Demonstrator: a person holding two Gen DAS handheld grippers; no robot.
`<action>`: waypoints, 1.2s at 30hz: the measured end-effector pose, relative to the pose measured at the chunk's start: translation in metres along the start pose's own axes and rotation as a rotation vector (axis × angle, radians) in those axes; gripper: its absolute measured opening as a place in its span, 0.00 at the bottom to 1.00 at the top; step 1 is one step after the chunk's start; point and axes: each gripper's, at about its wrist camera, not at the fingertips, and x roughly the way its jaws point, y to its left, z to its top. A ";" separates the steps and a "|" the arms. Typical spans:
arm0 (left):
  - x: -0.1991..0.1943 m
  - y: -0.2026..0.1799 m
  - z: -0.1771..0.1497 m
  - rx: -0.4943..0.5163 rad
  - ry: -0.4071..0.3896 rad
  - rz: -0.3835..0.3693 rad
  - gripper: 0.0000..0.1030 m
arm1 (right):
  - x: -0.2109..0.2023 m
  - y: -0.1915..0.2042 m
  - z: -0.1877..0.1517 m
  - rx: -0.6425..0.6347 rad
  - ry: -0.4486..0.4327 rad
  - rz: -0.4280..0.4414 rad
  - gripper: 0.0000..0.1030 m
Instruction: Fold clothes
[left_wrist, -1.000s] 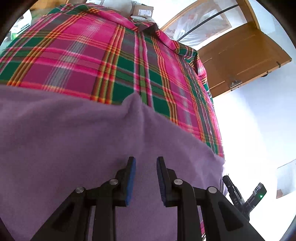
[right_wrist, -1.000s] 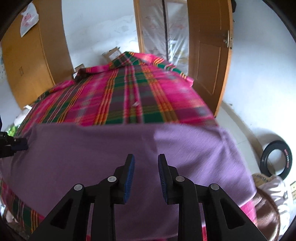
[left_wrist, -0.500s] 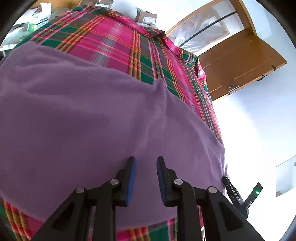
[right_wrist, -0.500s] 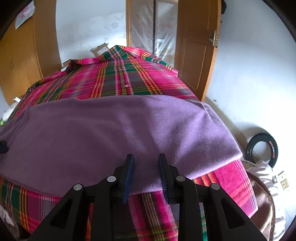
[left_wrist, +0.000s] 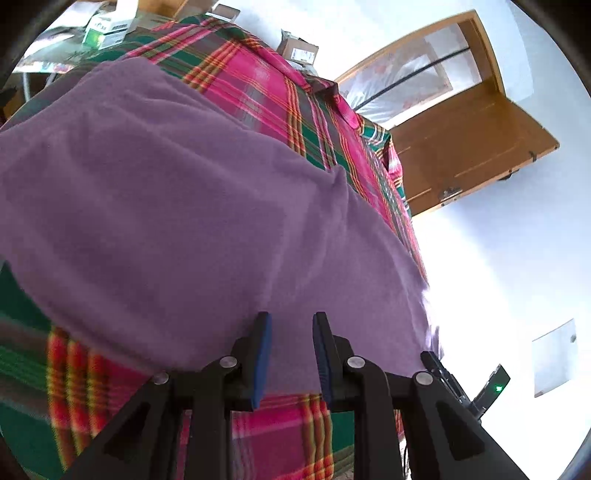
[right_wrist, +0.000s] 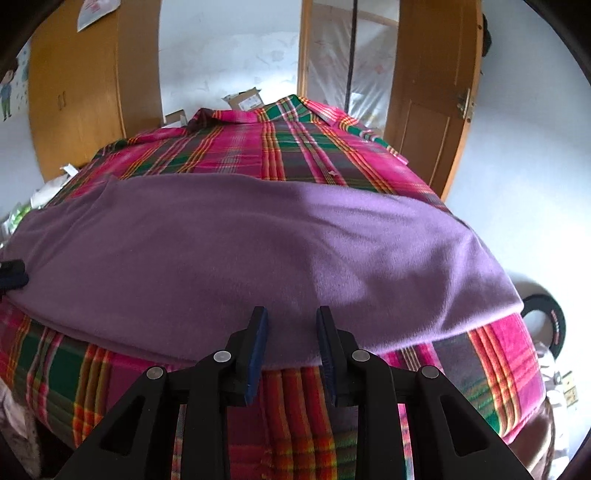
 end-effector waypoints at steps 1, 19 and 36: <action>-0.001 0.002 -0.002 0.001 -0.002 -0.006 0.22 | 0.000 0.000 0.001 0.014 0.005 0.008 0.27; -0.031 0.030 -0.017 -0.037 -0.033 -0.024 0.22 | -0.004 0.091 0.006 -0.131 0.019 0.174 0.28; -0.081 0.094 -0.011 -0.232 -0.189 0.001 0.31 | 0.009 0.196 0.024 -0.284 0.046 0.380 0.28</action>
